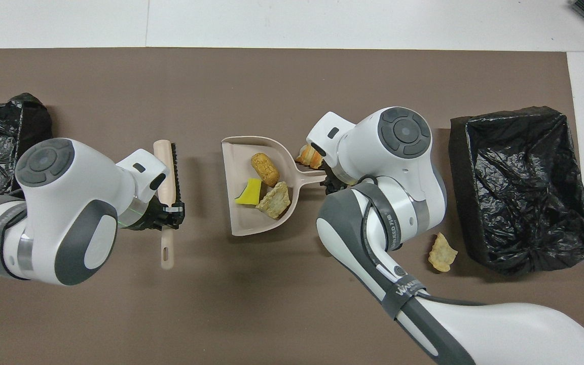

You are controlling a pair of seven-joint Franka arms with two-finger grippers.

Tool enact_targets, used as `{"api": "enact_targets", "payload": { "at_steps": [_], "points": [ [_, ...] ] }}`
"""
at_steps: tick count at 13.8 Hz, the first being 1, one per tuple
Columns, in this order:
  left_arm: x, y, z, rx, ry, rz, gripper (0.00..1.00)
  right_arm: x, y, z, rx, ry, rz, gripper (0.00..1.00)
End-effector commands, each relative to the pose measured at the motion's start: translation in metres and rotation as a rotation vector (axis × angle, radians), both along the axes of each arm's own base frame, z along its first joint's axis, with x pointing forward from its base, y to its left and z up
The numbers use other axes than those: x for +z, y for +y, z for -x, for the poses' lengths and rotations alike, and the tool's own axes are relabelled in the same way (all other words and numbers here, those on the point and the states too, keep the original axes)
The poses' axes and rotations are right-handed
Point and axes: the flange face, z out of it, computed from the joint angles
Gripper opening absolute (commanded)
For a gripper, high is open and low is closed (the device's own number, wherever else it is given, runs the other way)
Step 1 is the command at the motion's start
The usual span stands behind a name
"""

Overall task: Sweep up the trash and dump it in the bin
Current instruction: 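Carry the loaded dustpan with the right gripper over the nearby black bin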

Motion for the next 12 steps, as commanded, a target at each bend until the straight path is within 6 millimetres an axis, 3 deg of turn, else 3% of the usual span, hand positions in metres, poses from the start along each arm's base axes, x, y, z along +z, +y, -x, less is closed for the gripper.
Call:
{"api": "enact_targets", "payload": {
  "at_steps": [1,4,6,8,12],
  "points": [
    [0.017,0.007,0.008,0.055,0.021,-0.032,0.0,0.027,-0.016,0.004,0.002,-0.01,-0.03,0.0],
    [0.008,-0.003,0.035,0.068,0.034,-0.048,0.0,0.051,-0.063,-0.004,0.0,-0.005,-0.021,0.0],
    [-0.001,-0.019,0.068,0.049,0.02,-0.055,0.0,0.068,-0.1,-0.004,-0.019,0.027,-0.036,0.0],
    [-0.013,-0.036,0.102,0.037,-0.008,-0.055,0.0,0.081,-0.148,-0.009,-0.035,0.042,-0.033,0.0],
    [-0.029,-0.091,0.158,0.044,-0.033,-0.072,0.0,0.091,-0.257,-0.013,-0.062,0.068,-0.033,0.0]
  ]
}}
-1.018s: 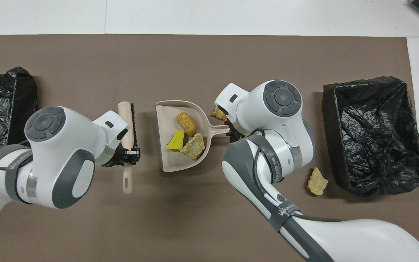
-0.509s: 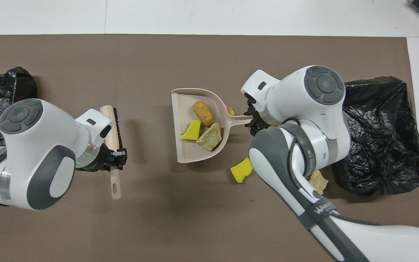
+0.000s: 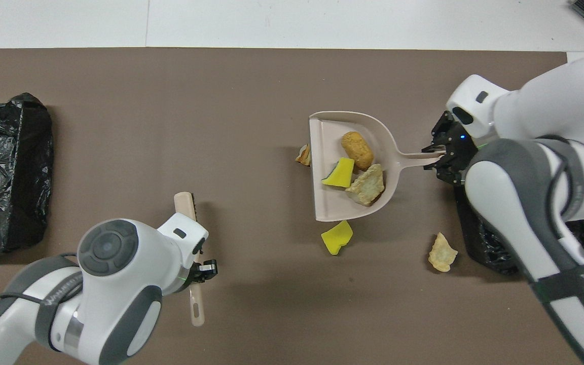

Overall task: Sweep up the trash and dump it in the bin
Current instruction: 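Carry the loaded dustpan with the right gripper over the nearby black bin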

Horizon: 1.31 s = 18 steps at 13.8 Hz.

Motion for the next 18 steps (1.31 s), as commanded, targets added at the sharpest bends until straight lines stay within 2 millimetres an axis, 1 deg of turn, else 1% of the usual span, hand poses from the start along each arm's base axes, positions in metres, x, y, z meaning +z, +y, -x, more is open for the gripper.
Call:
{"api": "enact_targets", "payload": {
  "at_steps": [1,2,4,6,7,9,10,11,13,15,17,18],
  "points": [
    [-0.003,-0.016,0.043,0.003,-0.051,0.005,0.0,0.006,-0.069,0.002,-0.024,0.018,-0.037,0.0],
    [-0.005,-0.015,0.055,-0.004,-0.054,0.012,0.0,0.01,-0.103,0.005,-0.068,0.028,-0.041,0.0],
    [-0.014,-0.013,0.082,-0.022,-0.05,0.029,0.0,0.017,-0.154,0.009,-0.119,0.037,-0.054,0.0],
    [-0.018,-0.008,0.09,-0.025,-0.048,0.028,0.0,0.018,-0.207,0.024,-0.164,0.052,-0.048,0.0],
    [-0.019,-0.01,0.092,-0.028,-0.044,0.032,0.0,0.02,-0.229,0.032,-0.147,0.046,-0.043,0.0],
    [-0.028,-0.008,0.096,-0.019,-0.043,0.04,0.0,0.021,-0.275,0.048,-0.081,0.02,-0.005,0.0],
    [-0.033,-0.013,0.101,-0.02,-0.058,0.062,0.0,0.025,-0.299,0.058,-0.069,0.011,0.018,0.0],
    [-0.039,-0.026,0.114,-0.055,-0.068,0.079,0.0,0.028,-0.316,0.069,-0.042,0.013,0.051,0.0],
    [-0.042,-0.031,0.119,-0.042,-0.061,0.085,0.0,0.029,-0.336,0.077,0.007,0.025,0.134,0.0],
    [-0.042,-0.037,0.125,0.003,-0.052,0.08,0.0,0.03,-0.347,0.078,0.004,0.052,0.257,0.0],
    [-0.04,-0.041,0.129,0.053,-0.048,0.071,0.0,0.029,-0.346,0.076,-0.045,0.073,0.331,0.0],
    [-0.04,-0.044,0.134,0.055,-0.044,0.067,0.0,0.029,-0.336,0.071,-0.049,0.08,0.349,0.0]
  ]
}}
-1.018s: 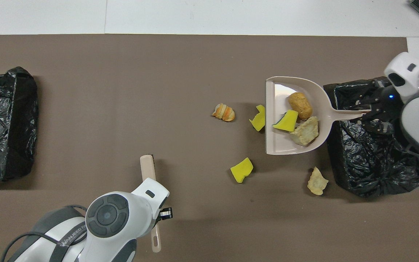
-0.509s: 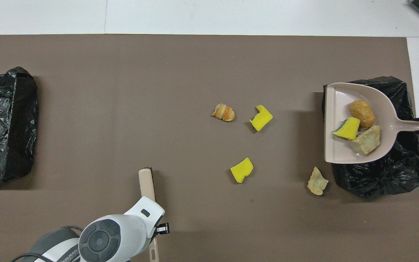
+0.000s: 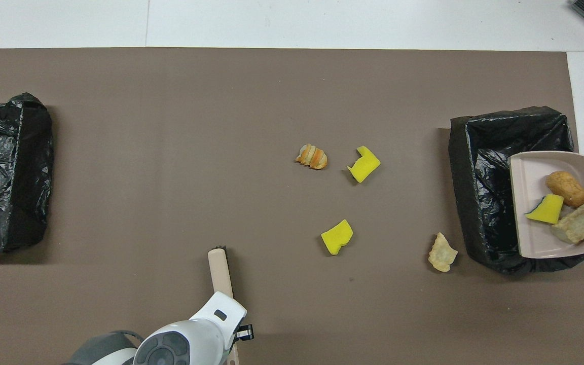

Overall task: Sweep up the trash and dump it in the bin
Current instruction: 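Tilt the dustpan with the right gripper to dump pieces into the bin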

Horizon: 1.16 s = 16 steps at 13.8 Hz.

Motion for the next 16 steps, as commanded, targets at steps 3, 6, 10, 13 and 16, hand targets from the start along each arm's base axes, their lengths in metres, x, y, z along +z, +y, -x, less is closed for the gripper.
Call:
{"api": "enact_targets", "payload": {
  "at_steps": [3,6,10,13,16],
  "points": [
    [0.001,-0.012,0.024,-0.003,0.009,0.01,0.0,0.01,0.047,-0.02,-0.015,0.016,0.179,0.0],
    [-0.009,-0.017,0.027,-0.017,0.012,0.007,0.0,0.031,0.066,-0.021,-0.01,-0.008,0.245,0.0],
    [-0.006,-0.009,-0.007,0.0,0.049,-0.007,1.0,0.053,0.089,-0.023,-0.009,-0.026,0.367,0.0],
    [0.018,0.021,-0.086,-0.055,0.096,0.015,1.0,0.069,0.112,-0.021,-0.018,-0.006,0.489,0.0],
    [0.039,0.049,-0.152,-0.011,0.027,0.015,1.0,0.096,0.118,-0.015,-0.048,-0.055,0.507,0.0]
  ]
}}
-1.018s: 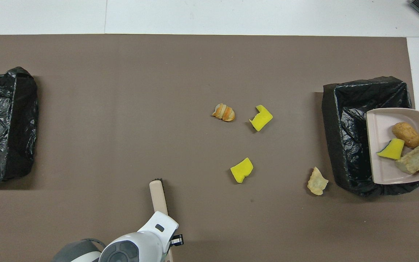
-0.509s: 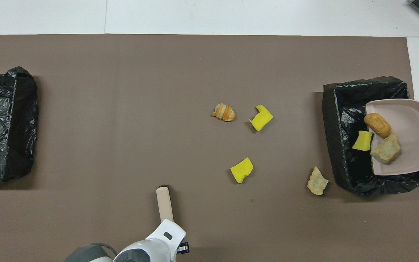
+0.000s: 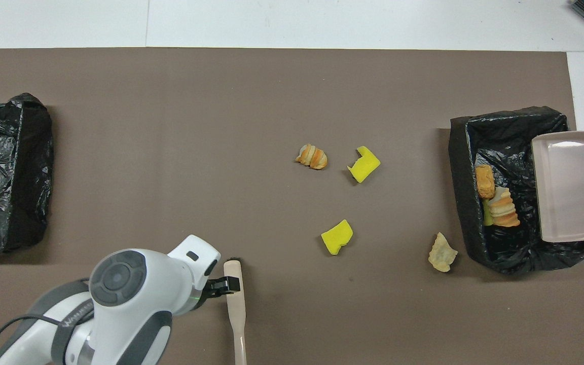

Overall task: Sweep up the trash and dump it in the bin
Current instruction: 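Carry the empty dustpan back to the table center with the right gripper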

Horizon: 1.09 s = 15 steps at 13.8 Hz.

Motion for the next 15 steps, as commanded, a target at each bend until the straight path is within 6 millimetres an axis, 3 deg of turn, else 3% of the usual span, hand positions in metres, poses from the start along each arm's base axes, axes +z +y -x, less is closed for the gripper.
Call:
{"api": "enact_targets", "payload": {
  "at_steps": [1,4,8,12,15],
  "points": [
    [0.009,0.017,-0.058,-0.006,-0.027,-0.057,1.0,0.026,0.004,0.008,-0.055,-0.063,0.028,0.0],
    [0.022,0.05,-0.116,-0.049,-0.075,-0.059,1.0,0.034,0.051,-0.002,-0.169,-0.155,-0.044,0.0],
    [0.034,0.105,-0.176,-0.044,-0.144,-0.06,1.0,0.027,0.145,-0.008,-0.416,-0.29,-0.173,0.0],
    [0.054,0.144,-0.221,-0.091,-0.194,-0.073,1.0,0.022,0.226,-0.01,-0.758,-0.429,-0.321,0.0],
    [0.078,0.158,-0.25,-0.149,-0.185,-0.128,1.0,0.015,0.306,-0.029,-0.957,-0.506,-0.38,0.0]
  ]
}}
